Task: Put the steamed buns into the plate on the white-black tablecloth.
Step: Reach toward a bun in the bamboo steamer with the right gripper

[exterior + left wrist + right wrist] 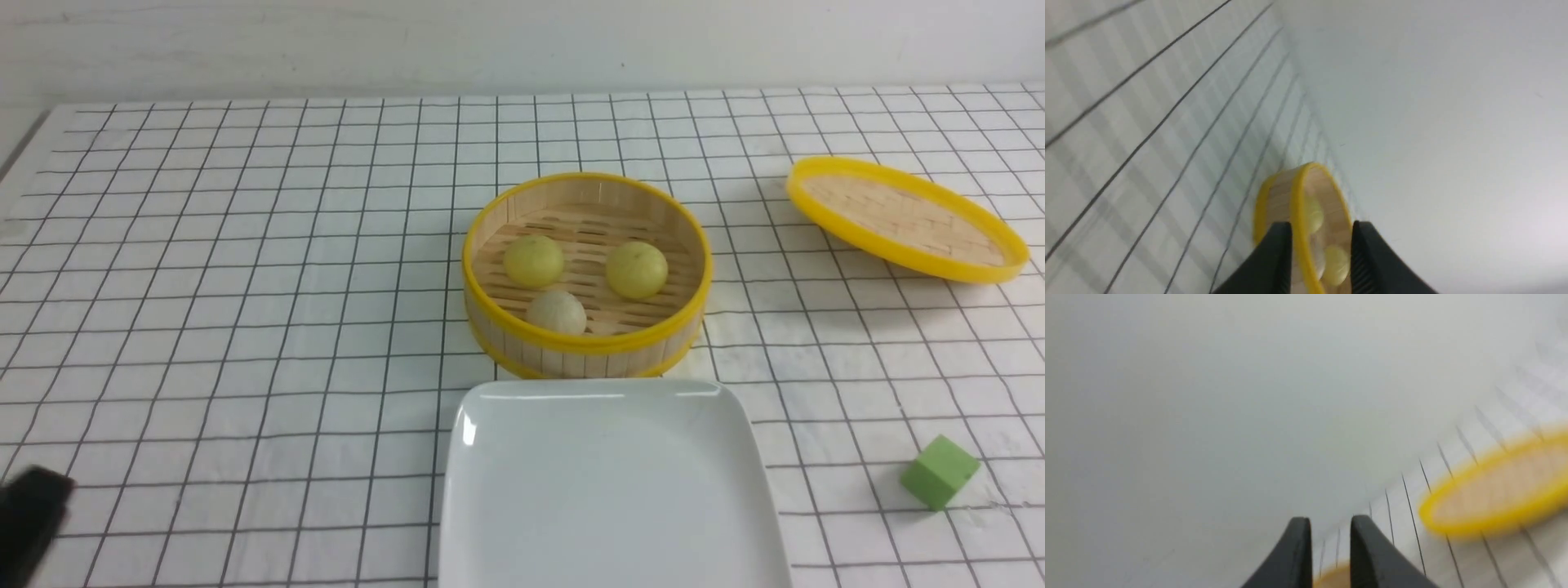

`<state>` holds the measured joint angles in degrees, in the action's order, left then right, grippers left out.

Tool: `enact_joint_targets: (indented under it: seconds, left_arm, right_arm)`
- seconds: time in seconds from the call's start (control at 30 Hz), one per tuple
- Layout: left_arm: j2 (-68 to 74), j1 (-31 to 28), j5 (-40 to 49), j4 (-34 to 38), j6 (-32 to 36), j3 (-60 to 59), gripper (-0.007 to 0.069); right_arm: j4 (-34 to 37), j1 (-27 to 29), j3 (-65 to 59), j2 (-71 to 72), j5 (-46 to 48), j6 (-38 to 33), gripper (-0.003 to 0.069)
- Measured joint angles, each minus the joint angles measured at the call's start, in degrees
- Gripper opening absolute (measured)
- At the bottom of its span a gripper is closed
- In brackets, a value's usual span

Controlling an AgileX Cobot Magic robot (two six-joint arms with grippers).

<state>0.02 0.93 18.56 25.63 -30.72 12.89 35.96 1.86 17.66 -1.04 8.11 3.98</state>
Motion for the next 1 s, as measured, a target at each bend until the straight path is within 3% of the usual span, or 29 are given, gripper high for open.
enact_joint_targets:
  seconds: [0.03, 0.07, 0.13, 0.2, 0.33, 0.43, 0.5, 0.6, 0.7, 0.77, 0.9, 1.0]
  left_arm:
    - [0.2, 0.0, 0.5, -0.1, 1.7, 1.4, 0.0225]
    - [2.7, 0.0, 2.8, -0.7, 6.1, 5.5, 0.0202]
    - [8.7, 0.0, 9.6, -2.2, 10.6, 11.2, 0.0143]
    - [17.4, 0.0, 21.2, -4.9, 12.6, 16.0, 0.0055]
    - [31.6, 0.0, 36.1, -9.5, 15.5, 20.6, 0.0002]
    - [42.5, 0.0, 41.3, -11.1, 20.7, 22.5, 0.0002]
    - [46.3, 0.0, 41.3, -10.7, 23.3, 23.0, 0.0002]
    - [50.2, 0.0, 40.2, -8.5, 26.8, 23.3, 0.0002]
    - [51.5, 0.0, 38.9, -6.7, 28.5, 23.3, 0.0002]
    - [51.6, 0.0, 38.1, -6.1, 28.7, 23.3, 0.0002]
    - [51.6, 0.0, 37.2, -5.8, 28.9, 23.3, 0.0004]
    - [51.6, 0.0, 37.8, -6.5, 29.0, 23.3, 0.0011]
  right_arm:
    - [-0.3, 0.0, 0.7, -0.6, 0.1, -0.7, 0.0107]
    - [-1.4, 0.0, 5.4, -3.4, 2.2, -4.8, 0.0042]
    - [-2.8, 0.0, 10.2, -8.2, 8.2, -8.2, -0.0006]
    - [-7.0, 0.0, 14.5, -16.4, 21.5, -9.3, -0.001]
    - [-18.2, 0.0, 16.8, -30.3, 37.7, -5.1, 0.0]
    - [-25.9, 0.0, 19.0, -43.1, 45.5, -0.4, 0.0002]
    - [-25.3, 0.0, 20.8, -48.6, 46.4, -0.4, 0.0003]
    - [-17.6, -0.6, 24.8, -56.8, 46.0, -5.8, 0.0006]
    - [-7.2, -4.4, 29.5, -65.6, 44.7, -13.2, 0.001]
    - [-4.1, -7.7, 32.9, -70.1, 43.9, -15.7, 0.0011]
    - [-3.5, -16.8, 43.3, -81.0, 39.2, -17.0, 0.0025]
    - [-8.2, -21.6, 52.2, -90.8, 35.2, -14.4, 0.0066]
